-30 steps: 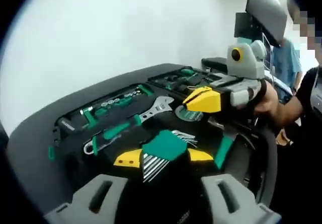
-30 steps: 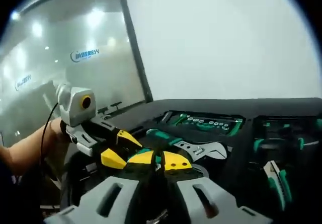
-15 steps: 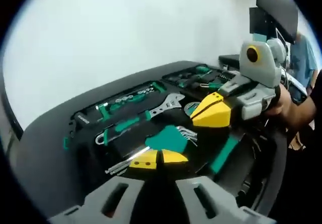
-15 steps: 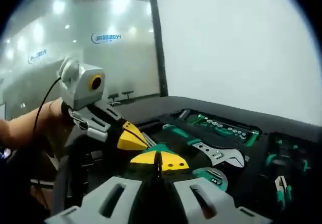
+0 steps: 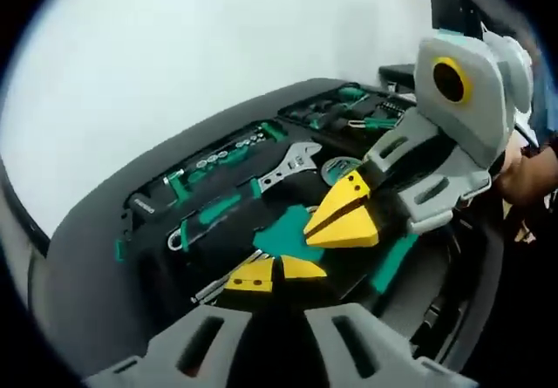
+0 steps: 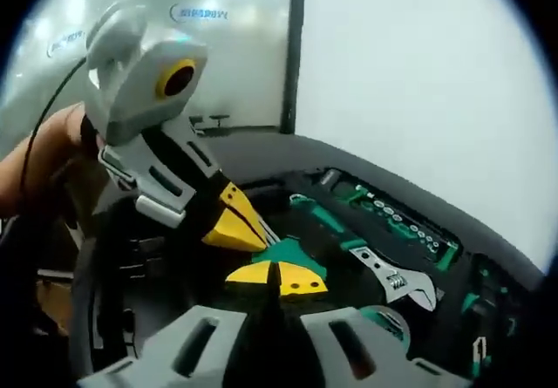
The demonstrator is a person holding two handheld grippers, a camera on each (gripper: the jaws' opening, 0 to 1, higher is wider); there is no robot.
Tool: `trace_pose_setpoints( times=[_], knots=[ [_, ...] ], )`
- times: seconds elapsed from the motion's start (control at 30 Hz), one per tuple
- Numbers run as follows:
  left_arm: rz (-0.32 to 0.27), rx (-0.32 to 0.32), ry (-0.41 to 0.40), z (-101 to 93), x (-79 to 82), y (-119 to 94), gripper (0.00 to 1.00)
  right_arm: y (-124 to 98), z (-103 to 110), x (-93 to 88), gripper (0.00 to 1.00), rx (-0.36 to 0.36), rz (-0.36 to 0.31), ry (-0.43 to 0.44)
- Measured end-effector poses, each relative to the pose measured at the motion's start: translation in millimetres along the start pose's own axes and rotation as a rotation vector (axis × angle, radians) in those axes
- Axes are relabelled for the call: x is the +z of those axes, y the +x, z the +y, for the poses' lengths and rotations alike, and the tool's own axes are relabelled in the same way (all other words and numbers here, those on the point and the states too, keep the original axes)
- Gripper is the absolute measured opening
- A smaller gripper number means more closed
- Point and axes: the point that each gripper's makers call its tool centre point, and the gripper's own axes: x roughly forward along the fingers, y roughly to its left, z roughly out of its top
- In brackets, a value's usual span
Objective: Pick up the tools and put them into their designated positions in the toolbox.
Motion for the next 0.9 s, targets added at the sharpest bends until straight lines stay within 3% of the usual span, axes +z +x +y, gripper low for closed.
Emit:
trace_pose_setpoints(
  times=[0.07, 0.2, 0.33, 0.37, 0.4, 0.47, 0.57, 0.63, 0.67, 0.7, 0.73, 0.77, 0.8, 0.83, 0.87, 0.9],
  knots=[
    [0.005, -0.011, 0.004, 2.4, 0.0, 0.5, 0.01, 5.8, -2.4, 1.8, 0.00, 0.045, 0.022, 0.042],
    [0.054, -0.039, -0.052, 6.4, 0.2, 2.2, 0.01, 7.8, -3.5, 1.6, 0.00, 0.071, 0.148, -0.024],
    [0.119, -0.056, -0.058, 6.0, -0.1, 5.3, 0.00, 12.2, -1.7, -0.5, 0.00, 0.114, 0.274, -0.096],
    [0.165, -0.011, -0.011, 14.8, -6.4, 8.7, 0.00, 10.2, 5.2, -9.2, 0.00, 0.152, 0.333, -0.078],
    [0.159, -0.046, -0.055, 5.6, -3.0, 10.2, 0.00, 10.3, 14.8, -7.4, 0.00, 0.196, 0.336, -0.066],
    [0.148, -0.043, -0.036, 7.2, 1.0, 13.3, 0.00, 11.3, 9.6, -12.5, 0.00, 0.158, 0.333, -0.118],
    [0.112, -0.042, -0.064, 6.9, 2.4, 14.9, 0.00, 9.6, 10.9, -9.6, 0.00, 0.157, 0.307, -0.102],
    [0.040, -0.019, -0.085, 8.4, 4.4, 12.2, 0.01, 14.7, 5.8, -2.7, 0.00, 0.143, 0.233, -0.241],
    [0.002, -0.020, -0.058, 8.0, 3.7, 7.2, 0.01, 9.9, 4.8, -1.4, 0.00, 0.149, 0.198, -0.298],
    [-0.033, 0.002, -0.047, 10.1, 2.0, 0.4, 0.02, -14.0, 1.1, -4.7, 0.00, 0.123, 0.175, -0.289],
    [-0.175, 0.062, -0.085, 18.1, 10.4, -12.6, 0.02, -28.4, -3.6, 1.4, 0.01, 0.083, 0.114, -0.246],
    [-0.295, 0.095, -0.136, 21.9, 16.3, -25.1, 0.04, -42.3, -9.9, 14.3, 0.01, 0.035, -0.002, -0.181],
    [-0.440, 0.107, -0.125, 19.4, 20.7, -41.0, 0.07, -53.9, -23.4, 23.3, 0.02, -0.013, -0.070, -0.066],
    [-0.496, 0.131, -0.151, 25.5, 16.2, -50.6, 0.11, -66.2, -30.2, 23.7, 0.02, -0.046, -0.115, -0.014],
    [-0.542, 0.204, -0.189, 33.5, 4.7, -62.5, 0.15, -84.1, -41.6, 20.3, 0.07, -0.100, -0.162, 0.016],
    [-0.600, 0.236, -0.162, 37.6, 2.0, -71.8, 0.15, -99.1, -51.4, 20.5, 0.09, -0.167, -0.215, 0.028]
  ],
)
